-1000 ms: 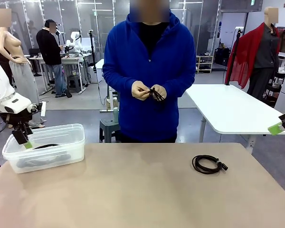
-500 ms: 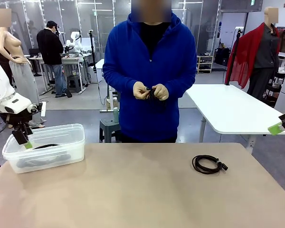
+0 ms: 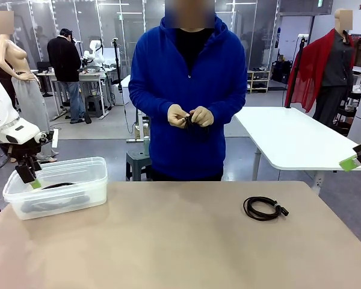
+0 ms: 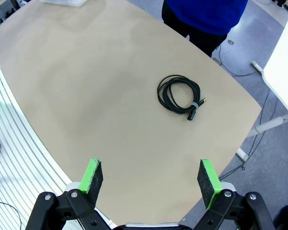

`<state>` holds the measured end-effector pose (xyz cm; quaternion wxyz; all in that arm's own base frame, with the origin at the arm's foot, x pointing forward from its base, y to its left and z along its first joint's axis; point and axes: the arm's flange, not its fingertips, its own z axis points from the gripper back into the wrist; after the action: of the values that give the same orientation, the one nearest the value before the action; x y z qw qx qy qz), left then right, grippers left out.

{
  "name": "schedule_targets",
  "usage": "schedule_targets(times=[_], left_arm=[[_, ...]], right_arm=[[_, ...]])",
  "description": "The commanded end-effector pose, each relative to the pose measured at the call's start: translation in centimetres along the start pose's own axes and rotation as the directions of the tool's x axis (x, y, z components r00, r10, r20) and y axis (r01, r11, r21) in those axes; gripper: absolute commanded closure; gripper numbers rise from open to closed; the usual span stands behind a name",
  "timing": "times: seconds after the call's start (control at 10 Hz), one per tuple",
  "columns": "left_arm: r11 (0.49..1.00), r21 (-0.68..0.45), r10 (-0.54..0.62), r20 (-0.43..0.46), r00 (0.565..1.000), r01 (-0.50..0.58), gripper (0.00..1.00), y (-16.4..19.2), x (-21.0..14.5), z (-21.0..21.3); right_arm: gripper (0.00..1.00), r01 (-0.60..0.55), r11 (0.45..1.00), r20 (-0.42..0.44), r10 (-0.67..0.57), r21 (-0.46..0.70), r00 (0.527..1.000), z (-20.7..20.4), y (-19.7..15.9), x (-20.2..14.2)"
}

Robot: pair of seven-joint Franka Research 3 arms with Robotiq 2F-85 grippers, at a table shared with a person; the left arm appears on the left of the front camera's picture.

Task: Organize and store the cables.
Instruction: Place the Power Cable into the Organizing box, then place the USB Extension Cable into the Organizing box.

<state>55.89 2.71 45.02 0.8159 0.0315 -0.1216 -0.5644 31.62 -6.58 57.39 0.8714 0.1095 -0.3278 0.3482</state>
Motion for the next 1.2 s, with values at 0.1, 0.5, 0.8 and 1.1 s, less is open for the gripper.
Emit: schedule_targets(times=[0.1, 0.5, 0.8, 1.1], left_arm=[[1.0, 0.002, 0.014, 0.0, 1.0, -0.014, 0.0, 0.06, 0.0, -0.07], [1.0, 0.002, 0.014, 0.0, 1.0, -0.014, 0.0, 0.06, 0.0, -0.07], [1.0, 0.002, 0.014, 0.0, 1.0, -0.014, 0.0, 0.06, 0.0, -0.07], [1.0, 0.002, 0.014, 0.0, 1.0, -0.014, 0.0, 0.06, 0.0, -0.07]], right_arm=[[0.0, -0.003, 1.0, 0.004, 0.003, 0.005, 1.0, 0.01, -0.12, -0.2], [0.0, -0.003, 1.0, 0.004, 0.003, 0.005, 1.0, 0.01, -0.12, -0.2], [0.0, -0.003, 1.0, 0.004, 0.003, 0.005, 1.0, 0.01, -0.12, -0.2], [0.0, -0.003, 1.0, 0.004, 0.003, 0.005, 1.0, 0.01, -0.12, -0.2]])
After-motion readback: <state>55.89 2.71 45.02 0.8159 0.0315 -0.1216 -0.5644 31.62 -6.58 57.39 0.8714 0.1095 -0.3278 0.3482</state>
